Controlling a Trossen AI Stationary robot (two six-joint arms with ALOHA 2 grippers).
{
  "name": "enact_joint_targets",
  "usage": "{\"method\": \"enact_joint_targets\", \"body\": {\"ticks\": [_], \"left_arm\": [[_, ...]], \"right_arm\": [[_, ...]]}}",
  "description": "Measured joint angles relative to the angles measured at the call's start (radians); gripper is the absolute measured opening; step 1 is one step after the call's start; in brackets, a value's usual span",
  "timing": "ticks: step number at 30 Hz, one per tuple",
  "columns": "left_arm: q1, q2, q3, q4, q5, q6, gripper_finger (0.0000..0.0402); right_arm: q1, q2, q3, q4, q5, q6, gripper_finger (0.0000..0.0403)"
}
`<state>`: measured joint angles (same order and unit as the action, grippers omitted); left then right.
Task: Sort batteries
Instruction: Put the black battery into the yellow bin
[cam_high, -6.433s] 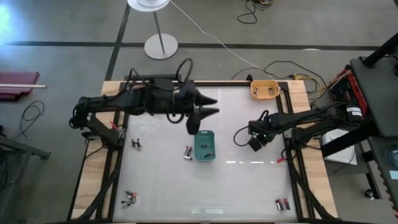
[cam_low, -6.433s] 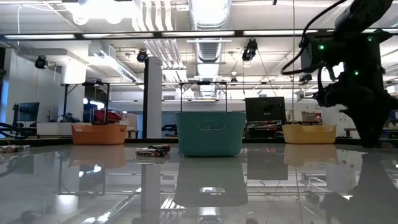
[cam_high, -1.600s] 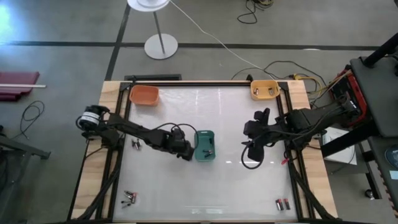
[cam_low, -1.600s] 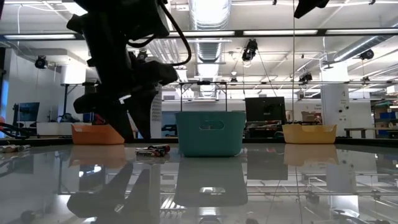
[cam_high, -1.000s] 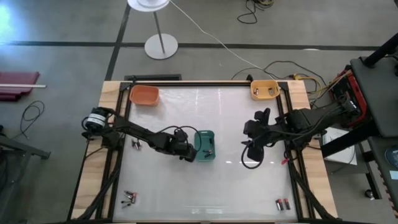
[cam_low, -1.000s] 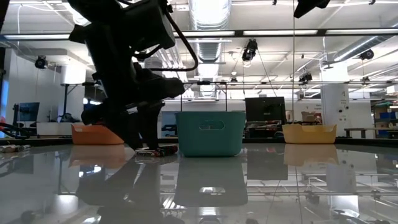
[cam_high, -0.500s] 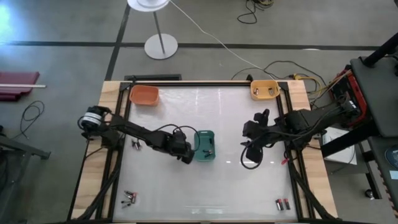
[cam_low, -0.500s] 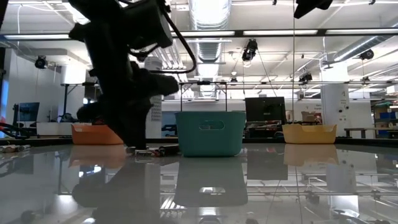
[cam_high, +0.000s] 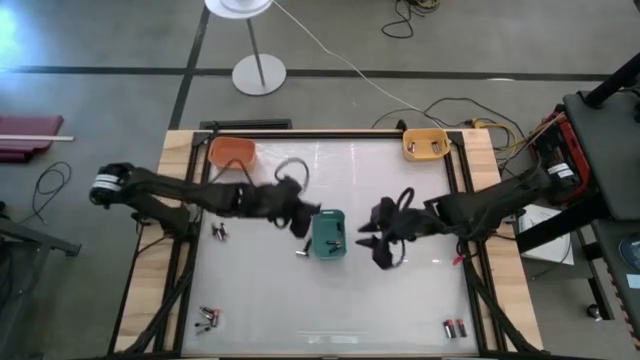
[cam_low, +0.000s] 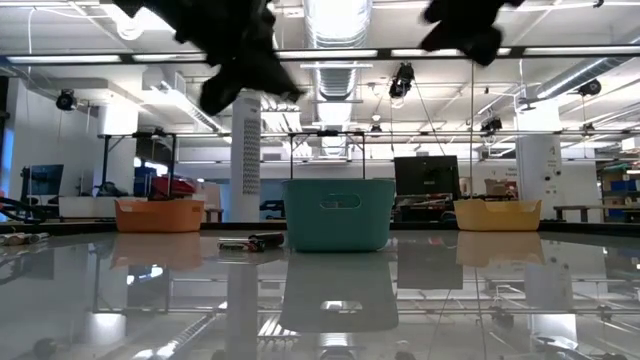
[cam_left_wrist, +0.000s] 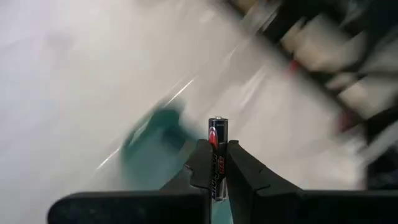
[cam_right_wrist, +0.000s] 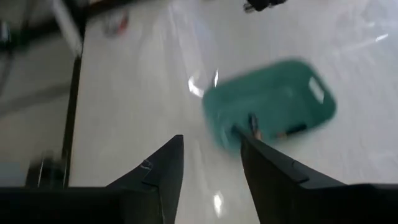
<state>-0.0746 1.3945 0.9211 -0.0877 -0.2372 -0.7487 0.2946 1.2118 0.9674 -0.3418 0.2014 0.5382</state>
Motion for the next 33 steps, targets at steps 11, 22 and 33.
{"method": "enact_joint_targets", "body": {"ticks": [11, 22, 33], "left_arm": [[0.195, 0.005, -0.079, 0.688, 0.253, 0.076, 0.0002], [0.221, 0.066, -0.079, 1.052, 0.265, 0.096, 0.0002], [0.222, 0.069, -0.073, 0.962, 0.273, 0.159, 0.0003]], "right_arm": [[-0.153, 0.002, -0.027, 0.361, 0.008, -0.063, 0.0194], [-0.316, 0.011, 0.106, 0.376, -0.013, -0.064, 0.0165], [-0.36, 0.063, 0.173, 0.246, -0.15, 0.075, 0.0135]]}}
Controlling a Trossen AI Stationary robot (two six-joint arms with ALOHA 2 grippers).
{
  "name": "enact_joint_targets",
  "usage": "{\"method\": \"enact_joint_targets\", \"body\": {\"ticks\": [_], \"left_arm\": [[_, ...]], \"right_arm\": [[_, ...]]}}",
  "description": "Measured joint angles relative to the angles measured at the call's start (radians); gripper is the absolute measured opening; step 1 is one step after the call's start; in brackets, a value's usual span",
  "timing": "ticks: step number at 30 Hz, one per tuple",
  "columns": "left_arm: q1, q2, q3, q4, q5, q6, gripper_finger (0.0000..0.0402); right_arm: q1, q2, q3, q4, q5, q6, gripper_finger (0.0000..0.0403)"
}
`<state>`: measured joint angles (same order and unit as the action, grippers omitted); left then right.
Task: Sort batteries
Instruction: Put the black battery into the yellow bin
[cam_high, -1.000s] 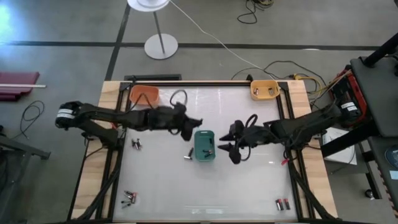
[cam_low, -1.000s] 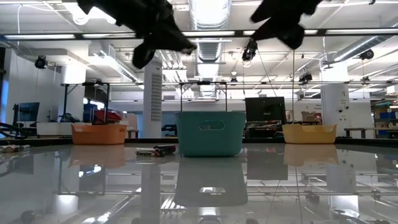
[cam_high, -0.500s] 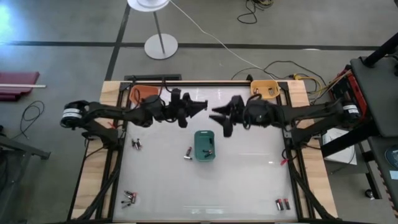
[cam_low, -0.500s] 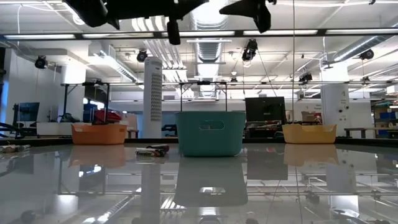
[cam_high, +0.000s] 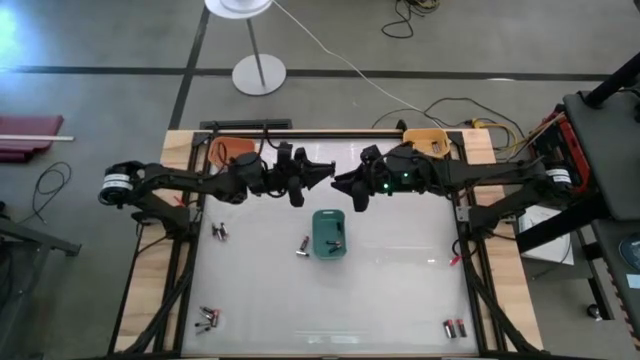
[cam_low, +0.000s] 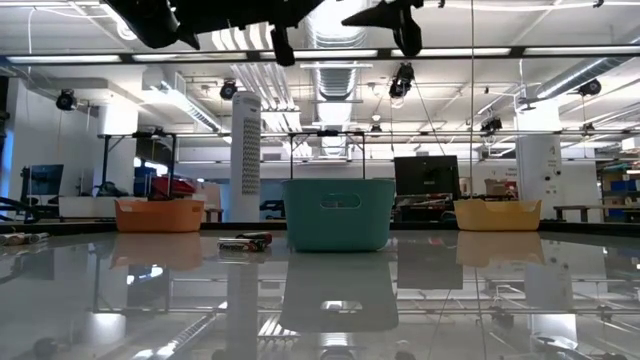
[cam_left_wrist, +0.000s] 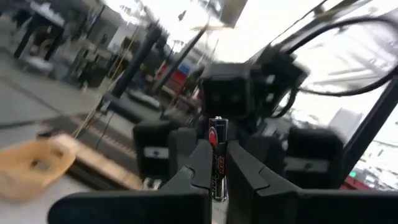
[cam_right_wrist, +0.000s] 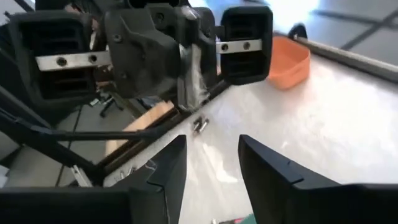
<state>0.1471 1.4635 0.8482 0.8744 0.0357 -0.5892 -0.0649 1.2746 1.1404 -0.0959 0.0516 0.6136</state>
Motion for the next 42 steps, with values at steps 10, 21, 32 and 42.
{"method": "enact_joint_targets", "body": {"ticks": [10, 21, 32, 42], "left_arm": [[0.009, 0.0, 0.0, -0.012, 0.016, 0.041, 0.0004], [0.012, 0.02, -0.005, -0.028, 0.037, -0.032, 0.0004], [0.015, 0.069, -0.006, 0.058, 0.084, -0.102, 0.0004], [0.019, 0.075, -0.007, 0.019, 0.123, -0.082, 0.007]], "right_arm": [[0.001, 0.014, 0.001, 0.028, 0.0, 0.023, 0.0147], [-0.008, 0.014, 0.001, 0.07, 0.002, -0.048, 0.0116], [-0.017, 0.011, 0.0, 0.042, -0.004, -0.031, 0.0034], [-0.033, -0.013, 0.0, -0.046, -0.051, 0.005, 0.002]]}}
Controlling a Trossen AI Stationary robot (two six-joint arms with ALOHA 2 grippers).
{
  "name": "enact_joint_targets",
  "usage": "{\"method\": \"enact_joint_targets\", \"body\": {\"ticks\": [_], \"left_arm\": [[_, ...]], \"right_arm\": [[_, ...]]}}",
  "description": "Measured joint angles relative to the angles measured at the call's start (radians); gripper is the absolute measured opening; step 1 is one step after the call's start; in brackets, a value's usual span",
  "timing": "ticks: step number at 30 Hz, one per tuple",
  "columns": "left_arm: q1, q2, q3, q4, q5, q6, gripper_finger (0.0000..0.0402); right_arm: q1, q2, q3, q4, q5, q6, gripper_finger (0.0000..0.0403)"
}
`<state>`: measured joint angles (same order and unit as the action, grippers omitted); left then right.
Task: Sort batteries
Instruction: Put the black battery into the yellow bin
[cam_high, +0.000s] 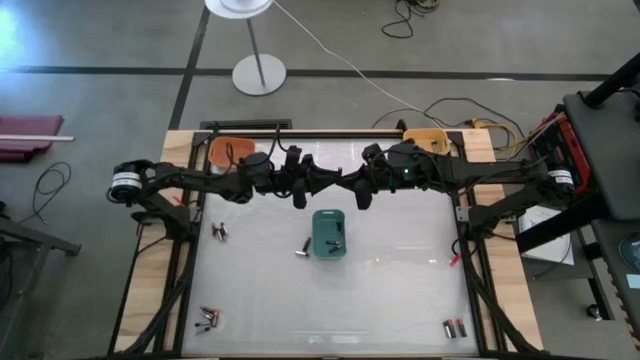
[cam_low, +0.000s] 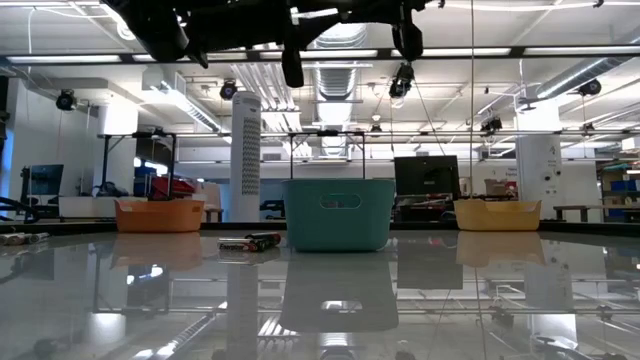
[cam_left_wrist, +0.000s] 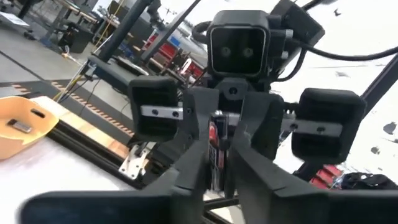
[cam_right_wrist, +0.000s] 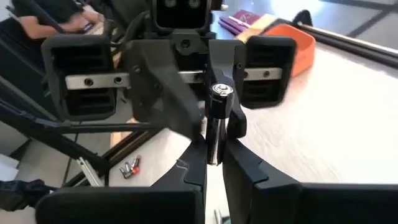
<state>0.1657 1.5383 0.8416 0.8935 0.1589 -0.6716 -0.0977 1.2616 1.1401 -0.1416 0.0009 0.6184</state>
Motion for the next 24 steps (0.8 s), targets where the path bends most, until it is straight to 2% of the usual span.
{"method": "enact_joint_targets", "body": {"ticks": [4, 9, 14, 18, 21, 24], "left_arm": [[0.013, -0.009, -0.001, -0.02, -0.002, 0.002, 0.014], [0.037, -0.014, -0.001, -0.122, -0.016, 0.024, 0.0217], [0.044, -0.015, -0.001, -0.302, -0.018, 0.025, 0.0273], [0.039, -0.015, -0.001, -0.419, -0.018, 0.026, 0.0295], [0.034, -0.015, -0.001, -0.449, -0.018, 0.027, 0.0297], [0.027, -0.021, -0.001, -0.452, -0.018, 0.026, 0.0296]], "right_arm": [[-0.047, -0.009, 0.002, -0.076, 0.013, 0.065, 0.002], [-0.171, -0.017, 0.002, -0.331, 0.03, 0.114, 0.002], [-0.343, 0.004, 0.001, -0.702, 0.209, 0.108, 0.002], [-0.494, 0.03, 0.001, -0.815, 0.266, 0.068, 0.002], [-0.593, 0.078, 0.001, -0.819, 0.262, 0.016, 0.002], [-0.683, 0.158, 0.001, -0.829, 0.205, -0.043, 0.002]]}}
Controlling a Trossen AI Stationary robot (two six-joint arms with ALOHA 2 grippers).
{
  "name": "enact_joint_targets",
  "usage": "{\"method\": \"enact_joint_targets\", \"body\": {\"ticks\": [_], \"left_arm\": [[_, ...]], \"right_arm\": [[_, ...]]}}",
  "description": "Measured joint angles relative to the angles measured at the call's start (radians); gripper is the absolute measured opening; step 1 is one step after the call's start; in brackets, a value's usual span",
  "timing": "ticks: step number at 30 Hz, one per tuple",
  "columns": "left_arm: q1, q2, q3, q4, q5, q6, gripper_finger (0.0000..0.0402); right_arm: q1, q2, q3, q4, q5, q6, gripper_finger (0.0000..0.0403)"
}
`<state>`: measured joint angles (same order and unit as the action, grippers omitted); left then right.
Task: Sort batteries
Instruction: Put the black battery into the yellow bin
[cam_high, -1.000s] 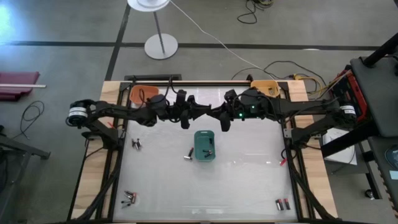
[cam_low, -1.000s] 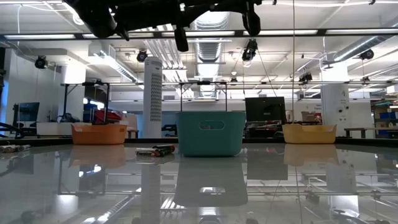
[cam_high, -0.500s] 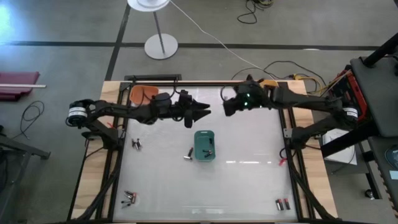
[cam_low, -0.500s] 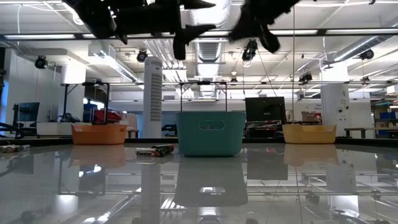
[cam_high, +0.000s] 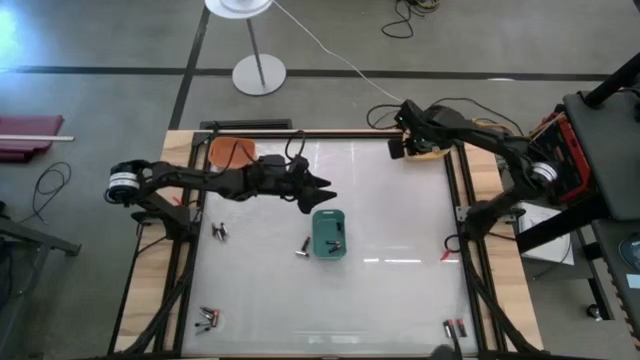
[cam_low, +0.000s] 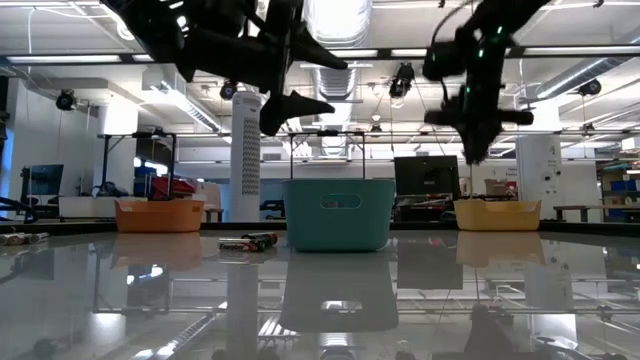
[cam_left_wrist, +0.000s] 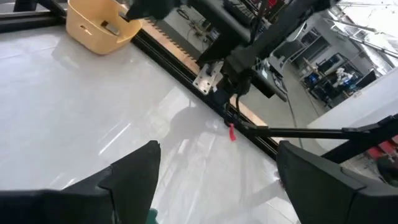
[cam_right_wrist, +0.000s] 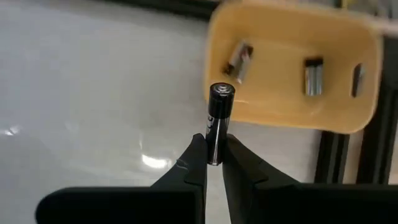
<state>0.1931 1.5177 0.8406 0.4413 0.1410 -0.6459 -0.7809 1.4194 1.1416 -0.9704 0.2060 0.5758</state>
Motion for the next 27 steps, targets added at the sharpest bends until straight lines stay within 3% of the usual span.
{"method": "enact_joint_targets", "body": {"ticks": [5, 17, 27], "left_arm": [[-0.028, -0.074, 0.0, -0.02, 0.001, 0.025, 0.0295], [-0.109, -0.378, 0.0, -0.356, -0.046, 0.184, 0.0295], [-0.158, -0.491, 0.0, -0.574, -0.123, 0.119, 0.0295]], "right_arm": [[-0.094, 0.126, -0.001, 0.008, -0.017, -0.091, 0.002], [-0.238, 0.256, 0.01, 0.12, -0.049, -0.181, 0.002], [-0.262, 0.386, 0.068, 0.107, -0.091, -0.212, 0.0025]]}}
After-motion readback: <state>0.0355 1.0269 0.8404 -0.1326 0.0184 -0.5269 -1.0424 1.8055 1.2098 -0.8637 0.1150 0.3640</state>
